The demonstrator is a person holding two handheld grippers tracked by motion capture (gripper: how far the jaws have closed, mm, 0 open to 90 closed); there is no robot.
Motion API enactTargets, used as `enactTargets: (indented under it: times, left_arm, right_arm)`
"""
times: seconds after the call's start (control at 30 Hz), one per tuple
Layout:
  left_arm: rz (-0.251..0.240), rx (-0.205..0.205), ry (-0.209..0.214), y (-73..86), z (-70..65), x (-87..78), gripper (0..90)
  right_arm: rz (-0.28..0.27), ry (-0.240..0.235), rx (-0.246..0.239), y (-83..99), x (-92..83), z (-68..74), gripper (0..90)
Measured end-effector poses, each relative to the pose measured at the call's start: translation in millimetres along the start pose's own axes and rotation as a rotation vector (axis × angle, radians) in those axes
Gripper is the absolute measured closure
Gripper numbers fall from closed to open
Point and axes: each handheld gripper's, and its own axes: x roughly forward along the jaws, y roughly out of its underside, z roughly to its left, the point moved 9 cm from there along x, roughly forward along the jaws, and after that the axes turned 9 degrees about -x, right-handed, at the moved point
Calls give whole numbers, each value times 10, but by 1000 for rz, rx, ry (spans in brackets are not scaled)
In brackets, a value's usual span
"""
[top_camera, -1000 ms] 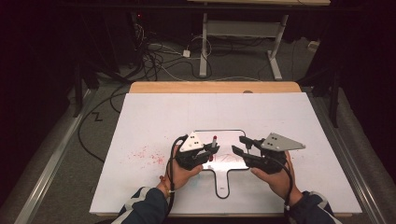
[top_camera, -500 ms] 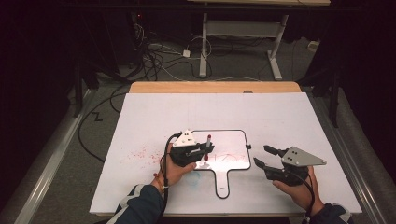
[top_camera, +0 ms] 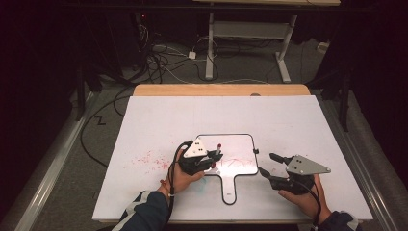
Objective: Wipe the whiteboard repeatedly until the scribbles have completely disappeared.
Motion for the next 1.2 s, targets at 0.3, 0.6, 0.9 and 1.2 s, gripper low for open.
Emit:
enactTargets:
  times: [0.3,0.6,0.9,1.2]
  left_arm:
    - [-15,-66,-100,74,300,-209,789]
    - [-40,-60,-39,-101,68,215,789]
    - [-6,-5,-72,-65,138,117,790]
    - [-15,-6,-67,23,132,-16,789]
  right_arm:
    - [7,5,-31,-10,13,24,380]
    - [9,-9,-52,-26,-8,81,378]
    - [16,4,-45,16,-36,52,376]
    - [23,4,-50,20,-41,65,376]
